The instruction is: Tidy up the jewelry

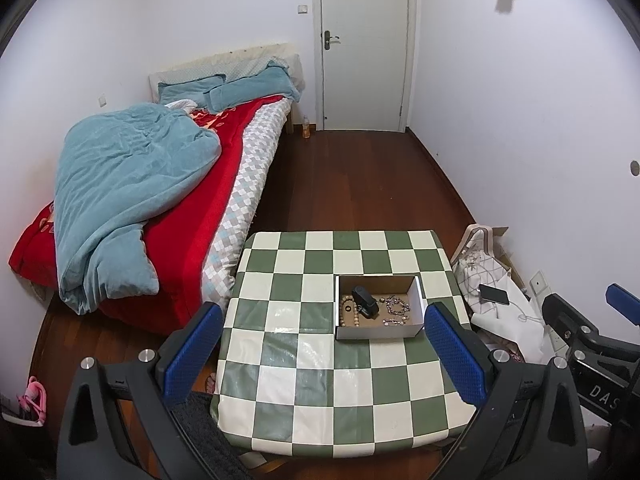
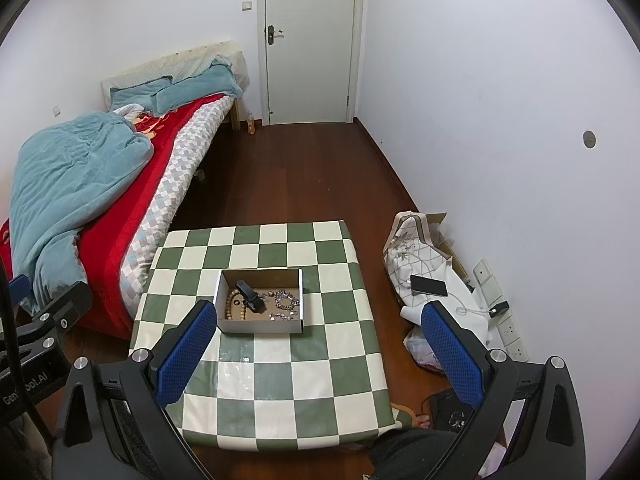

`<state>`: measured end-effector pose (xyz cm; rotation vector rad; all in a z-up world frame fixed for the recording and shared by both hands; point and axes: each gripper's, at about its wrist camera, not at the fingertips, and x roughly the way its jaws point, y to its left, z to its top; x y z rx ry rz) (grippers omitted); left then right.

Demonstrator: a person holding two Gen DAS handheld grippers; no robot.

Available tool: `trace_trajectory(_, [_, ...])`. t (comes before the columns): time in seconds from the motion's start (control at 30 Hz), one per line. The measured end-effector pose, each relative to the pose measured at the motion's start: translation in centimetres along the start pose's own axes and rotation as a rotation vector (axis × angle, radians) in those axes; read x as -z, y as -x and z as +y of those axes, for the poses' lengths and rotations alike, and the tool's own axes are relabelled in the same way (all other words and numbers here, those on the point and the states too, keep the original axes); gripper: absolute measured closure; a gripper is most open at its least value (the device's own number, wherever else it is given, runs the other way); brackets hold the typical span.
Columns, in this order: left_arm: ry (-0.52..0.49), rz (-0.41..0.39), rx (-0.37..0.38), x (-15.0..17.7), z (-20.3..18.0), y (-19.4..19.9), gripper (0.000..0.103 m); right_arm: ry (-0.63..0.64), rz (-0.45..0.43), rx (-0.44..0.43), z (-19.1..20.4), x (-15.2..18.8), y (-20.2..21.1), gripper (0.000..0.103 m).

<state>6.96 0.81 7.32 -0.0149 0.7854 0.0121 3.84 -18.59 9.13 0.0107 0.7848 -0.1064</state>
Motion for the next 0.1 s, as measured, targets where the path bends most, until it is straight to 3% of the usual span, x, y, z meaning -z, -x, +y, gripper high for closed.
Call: trace_trajectory(0.1, [-0.005,-0.008,0.005,0.11,0.00,0.22,0.000,0.001,0.001,-0.001,0.02,0.04,0.03,0.000])
